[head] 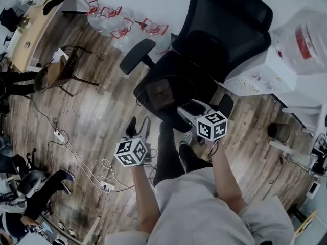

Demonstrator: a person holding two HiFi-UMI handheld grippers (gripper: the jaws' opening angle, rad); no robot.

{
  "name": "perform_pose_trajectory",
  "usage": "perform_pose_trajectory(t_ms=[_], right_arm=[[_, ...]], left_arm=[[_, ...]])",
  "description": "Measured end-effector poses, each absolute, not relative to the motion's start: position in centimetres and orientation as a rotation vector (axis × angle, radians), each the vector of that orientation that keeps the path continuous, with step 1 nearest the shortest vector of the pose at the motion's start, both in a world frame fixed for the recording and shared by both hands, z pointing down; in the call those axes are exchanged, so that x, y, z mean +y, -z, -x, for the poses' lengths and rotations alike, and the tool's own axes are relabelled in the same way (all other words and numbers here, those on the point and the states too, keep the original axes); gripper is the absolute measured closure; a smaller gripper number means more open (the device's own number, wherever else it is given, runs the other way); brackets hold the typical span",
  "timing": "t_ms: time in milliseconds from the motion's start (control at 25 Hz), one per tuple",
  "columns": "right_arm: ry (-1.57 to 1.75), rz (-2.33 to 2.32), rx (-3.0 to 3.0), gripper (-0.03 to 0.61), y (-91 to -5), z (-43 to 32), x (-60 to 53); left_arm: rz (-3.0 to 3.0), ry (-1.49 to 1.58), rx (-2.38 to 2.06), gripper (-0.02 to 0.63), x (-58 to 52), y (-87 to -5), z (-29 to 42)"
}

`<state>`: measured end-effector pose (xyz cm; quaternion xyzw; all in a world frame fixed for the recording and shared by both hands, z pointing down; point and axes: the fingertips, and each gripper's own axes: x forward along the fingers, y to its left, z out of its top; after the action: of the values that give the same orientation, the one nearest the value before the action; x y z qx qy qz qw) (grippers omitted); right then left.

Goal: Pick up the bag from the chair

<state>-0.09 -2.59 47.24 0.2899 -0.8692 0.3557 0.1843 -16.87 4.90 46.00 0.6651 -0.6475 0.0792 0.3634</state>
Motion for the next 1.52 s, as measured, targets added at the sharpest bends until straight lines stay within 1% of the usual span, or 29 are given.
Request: perform_pose_trajectory(t_ms=[280, 680, 840, 960, 1320, 1400, 1520], right_arm=[[-1.101, -0.841, -2.333, 0.302, -53.8, 2.5, -4.4], [-1.213, -0.833, -2.232, 0.302, -62.9, 5.0, -7.4], [-1.304, -0.834, -2.181, 0.301, -68.0, 6.4, -8.2], [-1.281, -0.836, -2.144, 0.301, -70.9, 6.7, -8.6], [-1.266, -0.821, -2.079, 0.290, -78.5, 7.7, -10.5], [-1.234, -0.802, -2.076, 0.275, -79.9, 8.0, -10.9], [-1.161, -0.764, -2.059, 0.272, -81.8, 8.1, -11.4]], left_arm=[[-1.647, -0.199, -1.553, 0.365, 0.6, -53.3, 18.7], [-1.598, -0.276, -1.409, 0.364, -3.5, -63.0, 18.7], [-1.555, -0.317, -1.406, 0.359, -4.5, -67.4, 20.1], [-1.506, -0.303, -1.415, 0.359, -4.8, -70.6, 21.0], [-1.435, -0.262, -1.378, 0.359, -6.8, -78.8, 20.9], [-1.427, -0.269, -1.363, 0.359, -7.0, -80.7, 20.8], [-1.417, -0.262, -1.350, 0.359, -7.6, -82.6, 20.8]])
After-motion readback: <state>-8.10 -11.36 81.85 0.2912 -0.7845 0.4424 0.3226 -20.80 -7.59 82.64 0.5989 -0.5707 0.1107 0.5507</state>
